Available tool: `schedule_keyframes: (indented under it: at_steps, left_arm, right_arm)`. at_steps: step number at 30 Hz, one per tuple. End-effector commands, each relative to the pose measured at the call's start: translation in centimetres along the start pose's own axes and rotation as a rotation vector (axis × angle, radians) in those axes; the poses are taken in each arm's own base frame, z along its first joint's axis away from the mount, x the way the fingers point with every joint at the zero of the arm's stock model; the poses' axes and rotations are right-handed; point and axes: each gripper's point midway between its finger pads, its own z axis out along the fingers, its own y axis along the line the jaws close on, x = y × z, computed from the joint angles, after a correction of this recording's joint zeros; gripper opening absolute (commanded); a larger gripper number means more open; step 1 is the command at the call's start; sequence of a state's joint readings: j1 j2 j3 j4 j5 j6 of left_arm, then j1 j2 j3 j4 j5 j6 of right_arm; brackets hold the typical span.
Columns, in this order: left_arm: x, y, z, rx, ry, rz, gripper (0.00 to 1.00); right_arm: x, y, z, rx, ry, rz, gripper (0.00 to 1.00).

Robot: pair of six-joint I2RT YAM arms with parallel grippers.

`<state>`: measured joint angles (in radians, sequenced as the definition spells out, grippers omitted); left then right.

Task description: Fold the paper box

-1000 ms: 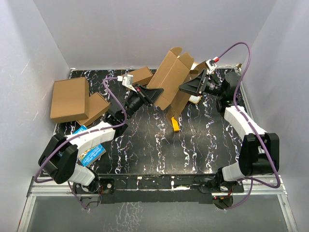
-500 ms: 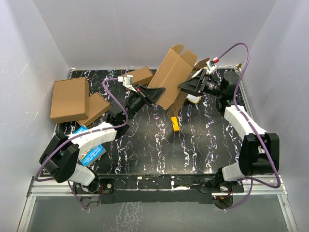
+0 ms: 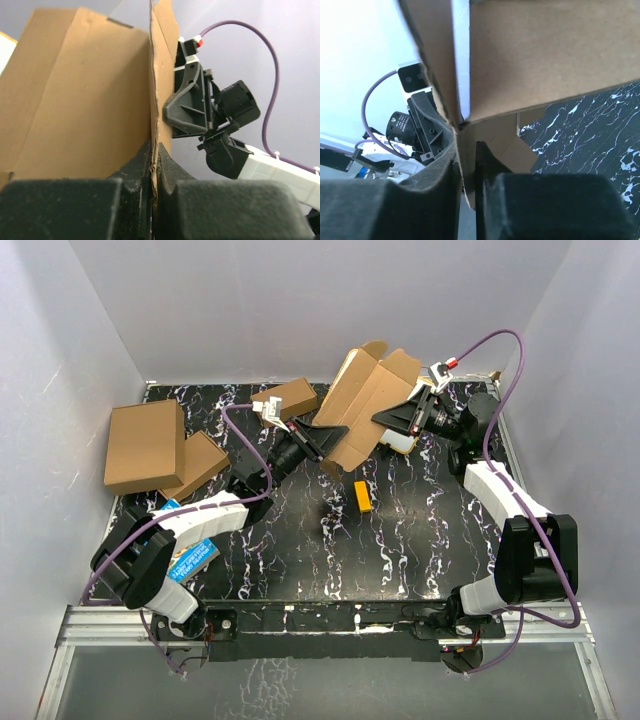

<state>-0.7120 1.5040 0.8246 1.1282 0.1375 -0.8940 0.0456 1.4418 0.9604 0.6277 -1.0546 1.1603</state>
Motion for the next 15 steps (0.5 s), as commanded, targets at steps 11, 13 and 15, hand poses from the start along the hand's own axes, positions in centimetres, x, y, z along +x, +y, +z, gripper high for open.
schedule_keyframes:
  at_steps: [11,13,15]
  left_arm:
    - [-1.1,-0.8,-0.1,0.02,-0.05,0.022,0.0]
    - [-1.3,-1.0,-0.3,0.029,-0.053,0.031,0.0]
    - [-1.7,-1.2,-0.5,0.032,-0.057,0.04,0.0]
  right_arm:
    - [0.2,1.7,-0.7,-0.066,-0.021,-0.062,0.17]
    - [-0.1,1.4,-1.1,-0.057,-0.03,-0.075,0.41]
    - [-0.1,1.3,-1.5,-0.058,-0.011,-0.137,0.51]
